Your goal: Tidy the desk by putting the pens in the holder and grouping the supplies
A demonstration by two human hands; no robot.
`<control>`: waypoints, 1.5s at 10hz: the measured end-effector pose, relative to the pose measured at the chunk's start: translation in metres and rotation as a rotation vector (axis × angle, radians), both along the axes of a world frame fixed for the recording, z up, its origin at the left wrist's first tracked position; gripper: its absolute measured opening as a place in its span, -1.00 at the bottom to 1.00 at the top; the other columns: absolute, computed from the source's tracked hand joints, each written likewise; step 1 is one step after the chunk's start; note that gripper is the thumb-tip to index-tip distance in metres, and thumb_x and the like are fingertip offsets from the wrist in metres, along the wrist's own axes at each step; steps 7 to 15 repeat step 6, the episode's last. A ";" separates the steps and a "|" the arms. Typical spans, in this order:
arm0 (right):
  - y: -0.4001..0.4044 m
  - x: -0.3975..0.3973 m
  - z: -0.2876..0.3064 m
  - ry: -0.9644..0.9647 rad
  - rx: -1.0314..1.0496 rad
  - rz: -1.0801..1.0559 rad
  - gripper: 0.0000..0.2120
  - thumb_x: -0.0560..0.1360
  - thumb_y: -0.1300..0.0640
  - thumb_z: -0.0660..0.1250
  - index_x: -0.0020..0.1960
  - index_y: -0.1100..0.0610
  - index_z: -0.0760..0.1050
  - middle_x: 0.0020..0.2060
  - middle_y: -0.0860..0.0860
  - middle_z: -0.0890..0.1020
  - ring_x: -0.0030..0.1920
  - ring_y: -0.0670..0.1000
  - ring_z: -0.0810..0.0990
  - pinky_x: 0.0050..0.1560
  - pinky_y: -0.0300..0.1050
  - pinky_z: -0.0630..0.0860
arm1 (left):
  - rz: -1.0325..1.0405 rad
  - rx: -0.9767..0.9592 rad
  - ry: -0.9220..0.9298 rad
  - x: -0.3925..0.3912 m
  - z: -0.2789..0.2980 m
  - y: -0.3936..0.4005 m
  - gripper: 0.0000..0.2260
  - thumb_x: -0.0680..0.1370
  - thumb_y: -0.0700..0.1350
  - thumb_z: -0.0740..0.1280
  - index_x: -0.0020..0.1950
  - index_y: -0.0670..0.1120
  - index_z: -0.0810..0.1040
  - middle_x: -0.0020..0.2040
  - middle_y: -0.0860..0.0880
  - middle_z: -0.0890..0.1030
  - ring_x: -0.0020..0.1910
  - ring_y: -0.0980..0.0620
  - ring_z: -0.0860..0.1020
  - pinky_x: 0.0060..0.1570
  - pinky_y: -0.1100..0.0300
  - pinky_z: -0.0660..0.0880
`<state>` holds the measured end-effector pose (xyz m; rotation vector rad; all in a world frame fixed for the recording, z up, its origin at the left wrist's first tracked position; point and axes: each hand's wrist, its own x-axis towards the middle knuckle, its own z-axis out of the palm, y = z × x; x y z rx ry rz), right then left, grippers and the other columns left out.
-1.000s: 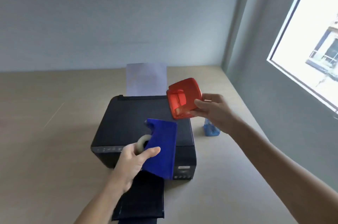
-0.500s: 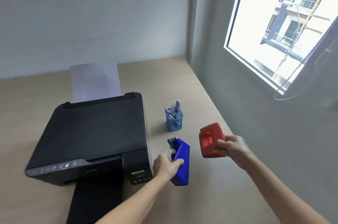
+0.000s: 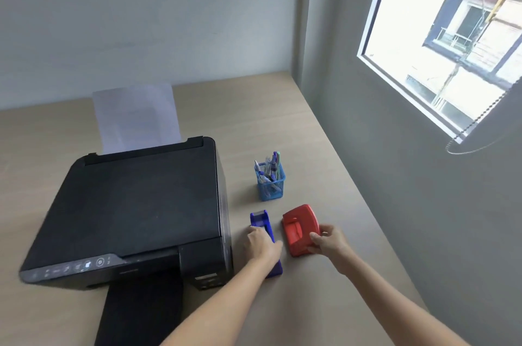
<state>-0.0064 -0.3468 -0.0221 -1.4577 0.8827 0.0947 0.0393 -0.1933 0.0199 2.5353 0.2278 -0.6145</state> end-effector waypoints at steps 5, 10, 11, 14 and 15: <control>0.017 -0.030 0.115 -0.143 -0.108 0.105 -0.56 0.46 -0.09 0.34 0.27 0.04 0.38 0.31 0.19 0.42 0.15 0.10 0.52 0.08 0.00 0.53 | -0.303 -0.052 -0.096 -0.033 0.033 0.024 0.00 0.35 0.26 0.42 0.50 -0.30 0.03 0.44 -0.23 0.30 0.47 -0.21 0.22 0.47 -0.02 0.22; 0.033 -0.059 0.208 -0.487 -0.082 0.136 -0.39 0.23 -0.30 0.45 0.13 0.06 0.53 0.17 0.17 0.59 0.09 0.09 0.62 0.02 -0.08 0.60 | -0.440 -0.257 -0.149 -0.070 0.051 0.066 -0.18 0.43 0.18 0.37 0.52 -0.16 0.11 0.45 -0.10 0.35 0.49 -0.07 0.24 0.46 0.18 0.20; 0.033 -0.059 0.208 -0.487 -0.082 0.136 -0.39 0.23 -0.30 0.45 0.13 0.06 0.53 0.17 0.17 0.59 0.09 0.09 0.62 0.02 -0.08 0.60 | -0.440 -0.257 -0.149 -0.070 0.051 0.066 -0.18 0.43 0.18 0.37 0.52 -0.16 0.11 0.45 -0.10 0.35 0.49 -0.07 0.24 0.46 0.18 0.20; 0.033 -0.059 0.208 -0.487 -0.082 0.136 -0.39 0.23 -0.30 0.45 0.13 0.06 0.53 0.17 0.17 0.59 0.09 0.09 0.62 0.02 -0.08 0.60 | -0.440 -0.257 -0.149 -0.070 0.051 0.066 -0.18 0.43 0.18 0.37 0.52 -0.16 0.11 0.45 -0.10 0.35 0.49 -0.07 0.24 0.46 0.18 0.20; 0.033 -0.059 0.208 -0.487 -0.082 0.136 -0.39 0.23 -0.30 0.45 0.13 0.06 0.53 0.17 0.17 0.59 0.09 0.09 0.62 0.02 -0.08 0.60 | -0.440 -0.257 -0.149 -0.070 0.051 0.066 -0.18 0.43 0.18 0.37 0.52 -0.16 0.11 0.45 -0.10 0.35 0.49 -0.07 0.24 0.46 0.18 0.20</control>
